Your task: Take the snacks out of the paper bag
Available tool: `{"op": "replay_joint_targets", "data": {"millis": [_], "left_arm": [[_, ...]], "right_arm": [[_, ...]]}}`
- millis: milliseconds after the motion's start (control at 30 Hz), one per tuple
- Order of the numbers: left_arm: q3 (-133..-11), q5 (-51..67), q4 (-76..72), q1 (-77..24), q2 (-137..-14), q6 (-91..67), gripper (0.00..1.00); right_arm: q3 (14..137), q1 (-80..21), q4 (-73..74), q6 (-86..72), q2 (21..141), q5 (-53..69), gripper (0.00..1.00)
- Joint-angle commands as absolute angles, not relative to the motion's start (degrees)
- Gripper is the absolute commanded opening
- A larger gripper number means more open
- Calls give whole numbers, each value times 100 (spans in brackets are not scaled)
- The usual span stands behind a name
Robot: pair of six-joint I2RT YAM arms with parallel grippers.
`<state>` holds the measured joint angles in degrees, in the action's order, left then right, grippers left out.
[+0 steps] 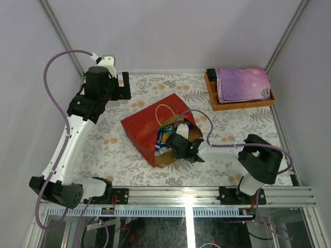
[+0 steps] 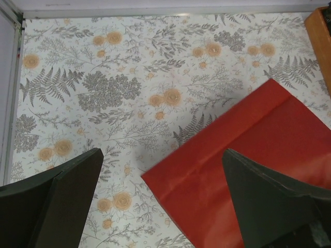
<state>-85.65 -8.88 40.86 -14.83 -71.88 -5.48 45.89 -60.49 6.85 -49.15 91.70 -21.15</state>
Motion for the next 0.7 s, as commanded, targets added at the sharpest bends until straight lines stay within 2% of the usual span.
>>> {"op": "replay_joint_targets", "data": {"millis": [0, 167, 367, 533, 567, 667], "left_arm": [[-8412, -906, 4013, -1373, -7294, -432, 100], [-8293, -654, 3912, -1133, -7455, -472, 100], [-8003, -378, 3628, -889, -7487, -583, 100], [-7749, -205, 3275, -788, -7495, -822, 100], [-7699, -172, 3211, -764, -7463, -859, 100], [-7521, -95, 3051, -681, -7323, -902, 100]], "right_arm": [[5420, -5959, 49, -4266, 9933, -2163, 4], [6501, -5668, 117, -3856, 10753, -1919, 3], [7363, -4931, 76, -3327, 11016, -1484, 4], [8139, -4841, 123, -2513, 11132, -487, 6], [8184, -4843, 231, -2438, 11130, -192, 10], [7638, -4867, 161, -2465, 10625, 139, 46]]}}
